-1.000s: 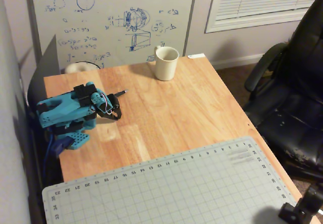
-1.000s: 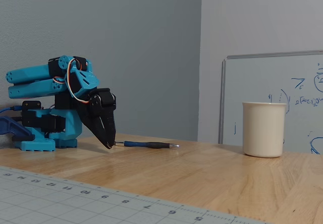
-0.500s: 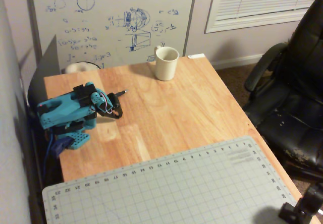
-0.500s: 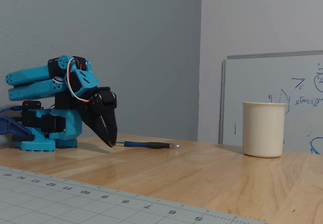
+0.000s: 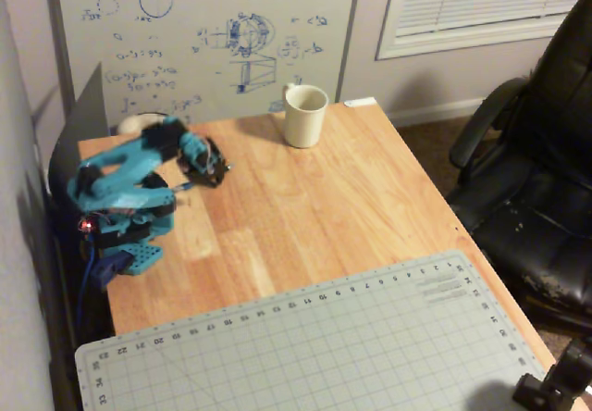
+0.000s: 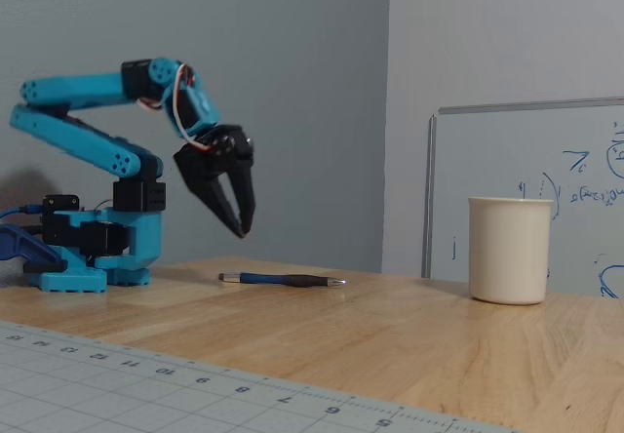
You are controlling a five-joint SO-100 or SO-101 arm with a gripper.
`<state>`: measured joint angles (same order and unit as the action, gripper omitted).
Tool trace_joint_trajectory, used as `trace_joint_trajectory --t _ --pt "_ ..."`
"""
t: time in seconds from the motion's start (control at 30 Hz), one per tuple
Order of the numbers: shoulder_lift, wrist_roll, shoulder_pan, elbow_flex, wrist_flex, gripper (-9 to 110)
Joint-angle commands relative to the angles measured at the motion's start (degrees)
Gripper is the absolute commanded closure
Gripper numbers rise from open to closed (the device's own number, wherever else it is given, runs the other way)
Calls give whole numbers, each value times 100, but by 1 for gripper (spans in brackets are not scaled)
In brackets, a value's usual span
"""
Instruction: Touch the pen.
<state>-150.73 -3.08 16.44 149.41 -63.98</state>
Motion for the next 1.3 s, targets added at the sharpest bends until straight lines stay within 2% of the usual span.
trace_joint_trajectory --t 0.0,0.23,0.47,0.77,1.27 --pt "1222 -70 352 -1433 26 101" --pt "3155 -70 817 -2900 26 101" --pt "4368 9 967 -3305 97 101" --pt "4843 -70 1415 -3349 114 101" --pt "5616 -79 1450 -3832 114 101"
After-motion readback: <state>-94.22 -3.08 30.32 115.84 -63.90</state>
